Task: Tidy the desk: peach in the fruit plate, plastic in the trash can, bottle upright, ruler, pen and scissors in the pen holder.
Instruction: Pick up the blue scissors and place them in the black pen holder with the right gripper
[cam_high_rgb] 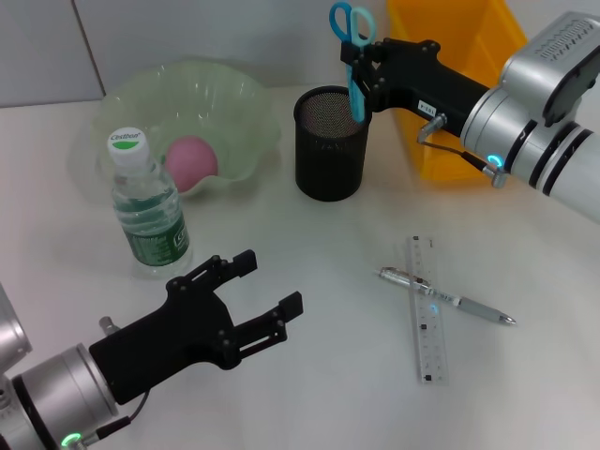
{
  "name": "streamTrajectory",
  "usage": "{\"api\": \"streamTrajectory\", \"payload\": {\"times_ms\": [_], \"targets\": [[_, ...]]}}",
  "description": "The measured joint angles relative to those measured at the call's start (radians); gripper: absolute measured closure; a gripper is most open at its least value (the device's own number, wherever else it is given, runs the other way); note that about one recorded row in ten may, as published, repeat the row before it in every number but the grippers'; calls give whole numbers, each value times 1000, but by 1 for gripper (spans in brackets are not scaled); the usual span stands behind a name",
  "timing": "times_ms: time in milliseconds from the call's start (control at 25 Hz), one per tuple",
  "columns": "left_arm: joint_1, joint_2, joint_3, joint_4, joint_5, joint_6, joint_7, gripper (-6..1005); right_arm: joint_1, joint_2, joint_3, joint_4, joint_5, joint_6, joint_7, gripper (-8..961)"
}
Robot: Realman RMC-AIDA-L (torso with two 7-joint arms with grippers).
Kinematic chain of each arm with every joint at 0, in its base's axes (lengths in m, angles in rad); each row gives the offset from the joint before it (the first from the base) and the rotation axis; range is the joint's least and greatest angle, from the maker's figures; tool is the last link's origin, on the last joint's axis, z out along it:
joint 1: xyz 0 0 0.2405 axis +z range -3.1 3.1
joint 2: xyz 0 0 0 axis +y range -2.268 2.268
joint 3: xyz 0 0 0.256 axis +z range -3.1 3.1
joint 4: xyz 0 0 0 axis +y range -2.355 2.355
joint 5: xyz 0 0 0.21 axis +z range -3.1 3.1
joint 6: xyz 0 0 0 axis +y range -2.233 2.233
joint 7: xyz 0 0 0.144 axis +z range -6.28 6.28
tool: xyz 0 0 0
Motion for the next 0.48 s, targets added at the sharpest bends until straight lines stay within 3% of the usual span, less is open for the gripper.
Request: {"api": "streamTrajectory", "payload": {"times_ms": [480], "targets": [[-22,-12,0,-13,0,12,8,162,13,0,-6,22,-1,25,1,852]]}}
